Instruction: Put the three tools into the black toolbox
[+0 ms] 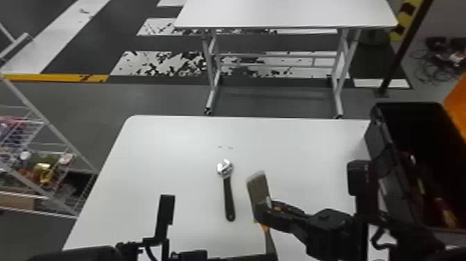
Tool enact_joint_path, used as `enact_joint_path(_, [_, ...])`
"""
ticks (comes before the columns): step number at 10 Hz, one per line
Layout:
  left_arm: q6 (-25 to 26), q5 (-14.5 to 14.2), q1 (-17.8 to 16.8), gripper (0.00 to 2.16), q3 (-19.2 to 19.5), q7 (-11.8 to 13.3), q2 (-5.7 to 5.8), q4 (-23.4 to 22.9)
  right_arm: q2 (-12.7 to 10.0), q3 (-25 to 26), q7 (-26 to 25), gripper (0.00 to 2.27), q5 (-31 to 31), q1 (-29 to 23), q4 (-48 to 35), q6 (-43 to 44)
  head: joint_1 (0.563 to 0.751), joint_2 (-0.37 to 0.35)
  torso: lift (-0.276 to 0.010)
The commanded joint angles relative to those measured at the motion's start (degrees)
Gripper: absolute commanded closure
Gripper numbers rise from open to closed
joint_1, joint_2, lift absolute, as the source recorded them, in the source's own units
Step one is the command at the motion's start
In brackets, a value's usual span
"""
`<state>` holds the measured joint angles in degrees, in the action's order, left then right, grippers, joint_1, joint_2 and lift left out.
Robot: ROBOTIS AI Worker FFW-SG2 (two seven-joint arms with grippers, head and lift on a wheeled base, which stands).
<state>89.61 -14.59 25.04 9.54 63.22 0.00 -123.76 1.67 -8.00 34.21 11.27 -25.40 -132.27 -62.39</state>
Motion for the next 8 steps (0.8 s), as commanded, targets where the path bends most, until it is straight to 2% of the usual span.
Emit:
enact_joint_path(1, [0.42,-0.09,0.01,1.34,0.39,0.94,-0.15,0.18,0.0,0.35,-0.11,2.24,-0.02,0.0,-0.01,0.73,0.695,0.121,-0.051])
enact_joint_path(2, [0.42,-0.09,0.01,0.13,0.66,3.05,-0.15,0.44,-0.09,1.32,-0.29,2.24,-0.1,0.0,-0.01,1.78,0.695,0.119,-0.051])
enact_joint_path(3, [0.42,-0.09,0.01,0.0,1.36,3.58,-0.15,0.44,0.0,2.72,-1.34,2.24,-0.89,0.0,-0.01,3.71,0.695,0.103,-0.051])
enact_joint_path(6, [0.42,0.0,1.41,0.01,5.14,1.99,-0.15,0.01,0.26,10.46,-1.61,2.24,-2.12,1.76,-0.8,2.66,0.695,0.033,-0.051])
enact_joint_path(8, [0.42,0.0,2.73,0.02,6.63,1.82,-0.15,-0.7,2.11,15.47,-1.61,2.24,-2.56,3.87,-3.09,1.61,0.695,-0.042,-0.051])
